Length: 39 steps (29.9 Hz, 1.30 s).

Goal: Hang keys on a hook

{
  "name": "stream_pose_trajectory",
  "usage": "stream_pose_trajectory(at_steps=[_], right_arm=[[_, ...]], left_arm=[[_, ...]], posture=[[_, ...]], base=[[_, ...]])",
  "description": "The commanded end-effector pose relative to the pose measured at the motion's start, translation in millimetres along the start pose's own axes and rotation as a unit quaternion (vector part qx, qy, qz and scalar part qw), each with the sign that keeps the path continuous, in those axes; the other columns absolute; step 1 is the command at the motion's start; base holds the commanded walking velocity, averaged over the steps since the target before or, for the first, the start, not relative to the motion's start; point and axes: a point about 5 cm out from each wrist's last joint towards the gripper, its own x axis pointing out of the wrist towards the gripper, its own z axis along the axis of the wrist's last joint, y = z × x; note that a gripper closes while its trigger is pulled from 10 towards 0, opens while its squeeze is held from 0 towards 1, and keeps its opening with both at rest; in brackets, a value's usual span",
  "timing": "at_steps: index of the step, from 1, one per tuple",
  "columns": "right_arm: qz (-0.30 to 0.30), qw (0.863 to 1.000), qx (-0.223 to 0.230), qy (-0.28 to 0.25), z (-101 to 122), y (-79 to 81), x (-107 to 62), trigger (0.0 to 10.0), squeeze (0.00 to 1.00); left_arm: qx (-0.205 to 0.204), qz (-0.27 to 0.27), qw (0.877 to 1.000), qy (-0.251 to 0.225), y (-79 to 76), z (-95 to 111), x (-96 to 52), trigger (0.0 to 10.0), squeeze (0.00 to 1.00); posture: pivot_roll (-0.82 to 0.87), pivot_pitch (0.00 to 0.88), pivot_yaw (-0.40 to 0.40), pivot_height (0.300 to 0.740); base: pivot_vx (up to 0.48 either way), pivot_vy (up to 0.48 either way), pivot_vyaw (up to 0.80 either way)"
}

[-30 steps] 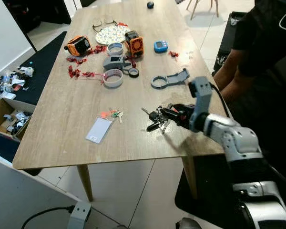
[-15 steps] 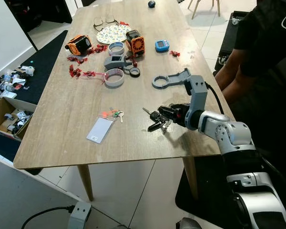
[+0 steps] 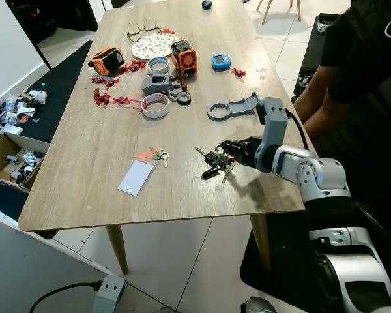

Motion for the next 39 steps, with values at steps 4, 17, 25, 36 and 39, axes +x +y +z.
stream_pose_trajectory(at_steps=[4,17,25,36,39], right_arm=[[0.023,1.0,0.02,-0.007,5,8.8,3.5,10.0,0.0],[0.012,0.999,0.027,0.013,1,7.1,5.6,10.0,0.0],[0.005,0.999,0.035,0.027,-5,6.8,7.4,10.0,0.0],[0.009,0.998,0.012,0.061,-11,8.6,9.1,10.0,0.0],[0.005,0.998,0.011,0.066,-12,7.2,9.0,10.0,0.0]], left_arm=[[0.001,-0.018,0.999,0.038,-5.9,-21,-1.6,10.0,0.0],[0.006,-0.02,0.999,0.043,-6.1,-25,-2.6,10.0,0.0],[0.008,-0.022,0.999,0.047,-6.0,-29,-3.8,10.0,0.0],[0.012,-0.025,0.998,0.055,-6.4,-36,-5.5,10.0,0.0],[0.013,-0.026,0.998,0.055,-6.5,-37,-5.8,10.0,0.0]], posture=[[-0.15,0.167,0.127,0.74],[-0.14,0.185,0.132,0.74],[-0.13,0.212,0.137,0.74],[-0.13,0.241,0.138,0.74],[-0.13,0.241,0.138,0.74]], base=[[0.0,0.0,0.0],[0.0,0.0,0.0],[0.0,0.0,0.0],[0.0,0.0,0.0],[0.0,0.0,0.0]])
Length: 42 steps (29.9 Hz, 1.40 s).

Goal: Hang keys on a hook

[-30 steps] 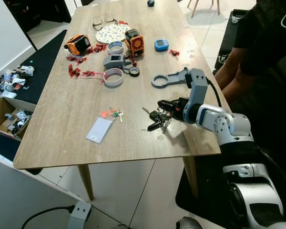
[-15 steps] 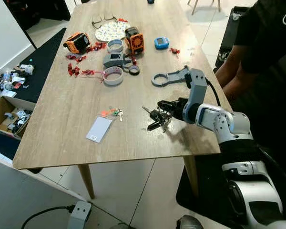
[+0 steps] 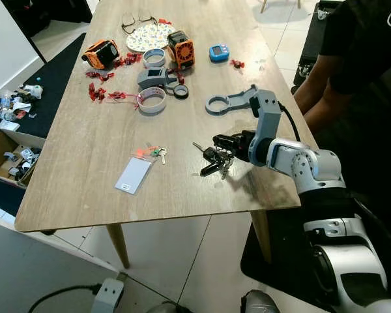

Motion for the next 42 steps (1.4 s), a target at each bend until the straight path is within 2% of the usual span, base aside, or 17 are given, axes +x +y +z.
stream_pose_trajectory(at_steps=[1,9,11,12,14,17,29,35,42], right_arm=[[-0.011,0.999,0.005,0.051,-20,-2.1,5.8,10.0,0.0],[-0.038,0.997,-0.047,0.045,-12,-6.0,5.7,10.0,0.0],[-0.067,0.992,-0.103,0.038,-5,-8.9,5.4,10.0,0.0],[-0.067,0.992,-0.103,0.038,-5,-8.9,5.4,10.0,0.0],[-0.094,0.982,-0.156,0.046,-1,-12.2,3.8,10.0,0.0],[-0.105,0.978,-0.172,0.052,1,-13.9,2.5,10.0,0.0],[-0.097,0.98,-0.167,0.043,6,-12.6,4.8,10.0,0.0],[-0.06,0.984,-0.17,0.008,21,0.9,6.5,10.0,0.0],[-0.044,0.986,-0.158,0.013,22,5.3,7.3,10.0,0.0]], left_arm=[[0.006,-0.024,0.999,0.032,-7.1,-17,-0.8,10.0,0.0],[0.009,-0.027,0.999,0.033,-7.2,-17,-1.0,10.0,0.0],[0.011,-0.027,0.999,0.033,-7.3,-18,-1.1,10.0,0.0],[0.011,-0.027,0.999,0.033,-7.3,-18,-1.1,10.0,0.0],[0.012,-0.028,0.999,0.034,-7.6,-18,-1.2,10.0,0.0],[0.012,-0.028,0.999,0.035,-7.7,-19,-1.2,10.0,0.0],[0.012,-0.028,0.999,0.035,-7.6,-18,-1.0,10.0,0.0],[0.014,-0.027,0.999,0.034,-7.2,-17,-1.0,10.0,0.0],[0.015,-0.027,0.999,0.034,-7.4,-17,-0.9,10.0,0.0]], posture=[[-0.13,0.249,0.14,0.74],[-0.13,0.249,0.14,0.74],[-0.12,0.253,0.142,0.74],[-0.12,0.253,0.142,0.74],[-0.12,0.255,0.143,0.74],[-0.12,0.255,0.143,0.74],[-0.13,0.253,0.137,0.74],[-0.12,0.246,0.136,0.74],[-0.12,0.24,0.135,0.74]], base=[[0.0,0.0,0.0],[0.0,0.0,0.0],[0.0,0.0,0.0],[0.0,0.0,0.0],[0.0,0.0,0.0],[0.0,0.0,0.0],[0.0,0.0,0.0],[0.0,0.0,0.0],[0.0,0.0,0.0]])
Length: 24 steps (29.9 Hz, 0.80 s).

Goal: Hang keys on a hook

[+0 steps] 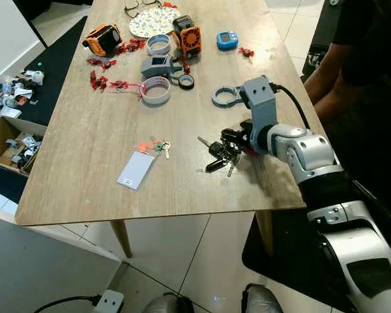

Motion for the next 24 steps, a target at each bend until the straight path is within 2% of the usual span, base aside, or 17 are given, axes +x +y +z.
stream_pose_trajectory(at_steps=[1,11,14,19,24], right_arm=[[0.02,1.0,0.018,0.012,-2,5.7,2.6,10.0,0.0],[0.04,0.998,0.023,0.047,-9,7.5,2.0,10.0,0.0],[0.06,0.995,0.006,0.081,-18,8.3,-0.1,10.0,0.0],[0.063,0.993,0.002,0.095,-20,6.8,-2.9,10.0,0.0],[0.057,0.992,-0.021,0.11,-21,3.4,-5.5,10.0,0.0]], left_arm=[[0.005,-0.019,0.999,0.026,-6.2,-14,-0.3,10.0,0.0],[0.007,-0.021,0.999,0.025,-7.4,-13,0.3,10.0,0.0],[0.007,-0.022,0.999,0.026,-7.9,-12,0.6,10.0,0.0],[0.006,-0.022,0.999,0.026,-8.2,-12,0.8,10.0,0.0],[0.007,-0.023,0.999,0.027,-8.4,-12,0.9,10.0,0.0]], posture=[[-0.12,0.235,0.13,0.74],[-0.13,0.235,0.126,0.74],[-0.14,0.237,0.125,0.74],[-0.14,0.237,0.122,0.74],[-0.14,0.237,0.122,0.74]], base=[[0.0,0.0,0.0],[0.0,0.0,0.0],[0.0,0.0,0.0],[0.0,0.0,0.0],[0.0,0.0,0.0]])
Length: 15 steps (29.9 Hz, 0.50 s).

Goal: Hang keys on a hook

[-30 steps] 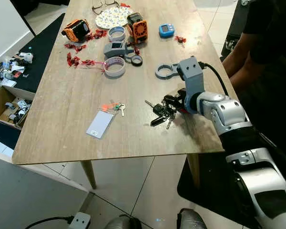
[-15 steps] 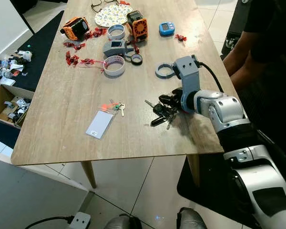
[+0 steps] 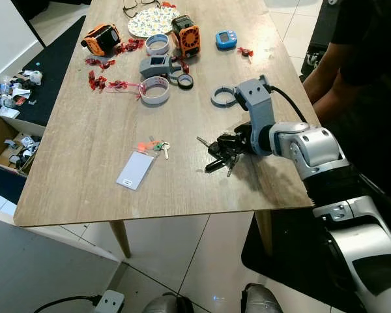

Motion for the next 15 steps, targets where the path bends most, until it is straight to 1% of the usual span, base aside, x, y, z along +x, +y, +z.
stream_pose_trajectory(at_steps=[1,13,14,15], right_arm=[[0.003,0.999,0.009,0.05,-20.0,1.1,4.8,10.0,0.0],[-0.013,0.997,-0.004,0.07,-24.3,-3.8,3.4,10.0,0.0],[-0.012,0.997,-0.002,0.073,-25.2,-4.4,3.0,9.5,0.0],[-0.012,0.997,-0.002,0.073,-25.2,-4.4,3.0,9.5,0.0]], left_arm=[[0.002,-0.023,0.999,0.024,-8.9,-12.9,0.9,10.0,0.0],[0.003,-0.025,0.999,0.024,-9.5,-12.7,1.1,10.0,0.0],[0.003,-0.025,0.999,0.024,-9.9,-12.9,1.2,10.0,0.0],[0.003,-0.025,0.999,0.024,-9.9,-12.9,1.2,10.0,0.0]], posture=[[-0.14,0.237,0.122,0.74],[-0.16,0.242,0.119,0.74],[-0.16,0.245,0.118,0.74],[-0.16,0.245,0.118,0.74]], base=[[0.0,0.0,0.0],[0.0,0.0,0.0],[0.0,0.0,0.0],[0.0,0.0,0.0]])
